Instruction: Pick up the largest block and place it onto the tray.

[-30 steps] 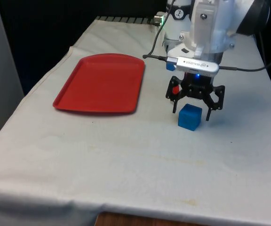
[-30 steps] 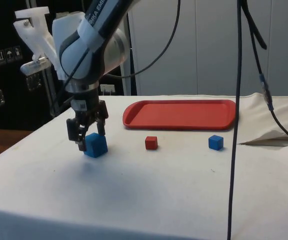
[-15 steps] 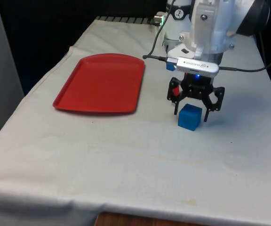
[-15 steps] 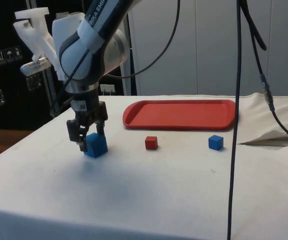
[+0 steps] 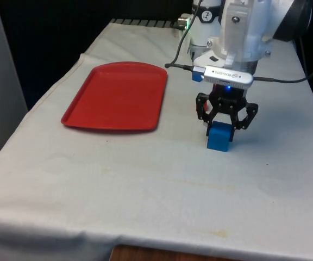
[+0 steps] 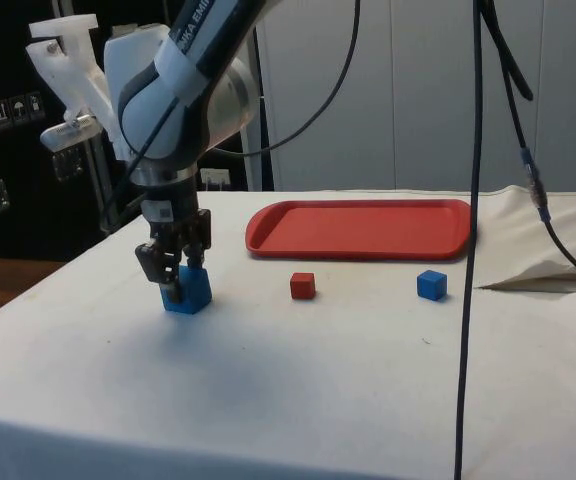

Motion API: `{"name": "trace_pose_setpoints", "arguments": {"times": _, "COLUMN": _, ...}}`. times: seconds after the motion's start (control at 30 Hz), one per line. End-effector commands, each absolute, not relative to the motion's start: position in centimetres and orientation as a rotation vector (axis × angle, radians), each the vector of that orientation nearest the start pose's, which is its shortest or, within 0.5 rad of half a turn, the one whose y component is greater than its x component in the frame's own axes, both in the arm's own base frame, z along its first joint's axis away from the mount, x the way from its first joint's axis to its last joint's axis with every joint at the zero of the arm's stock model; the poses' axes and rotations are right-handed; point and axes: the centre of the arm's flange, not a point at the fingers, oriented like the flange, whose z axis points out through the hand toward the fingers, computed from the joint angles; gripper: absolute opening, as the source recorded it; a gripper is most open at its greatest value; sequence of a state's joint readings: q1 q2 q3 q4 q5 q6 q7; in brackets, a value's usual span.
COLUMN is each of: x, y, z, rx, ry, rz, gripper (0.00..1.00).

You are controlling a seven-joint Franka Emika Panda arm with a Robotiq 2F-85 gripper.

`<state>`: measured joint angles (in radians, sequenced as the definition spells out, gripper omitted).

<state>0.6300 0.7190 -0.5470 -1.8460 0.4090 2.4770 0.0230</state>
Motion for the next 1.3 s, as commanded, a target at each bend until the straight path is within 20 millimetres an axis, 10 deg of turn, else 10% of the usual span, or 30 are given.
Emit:
{"name": "trace_pose_setpoints", "arguments": {"times": 0.0, "x": 63.9, "y": 7.3, "z": 18.5, "rx": -3.222, "ry": 0.229, "rz": -0.091, "gripper": 0.0}}
{"name": "trace_pose_setpoints", "arguments": {"times": 1.27, "x": 64.2, "y": 6.9, "z": 27.5, "rx": -3.238, "ry": 0.188, "rz": -0.12, "gripper": 0.0}}
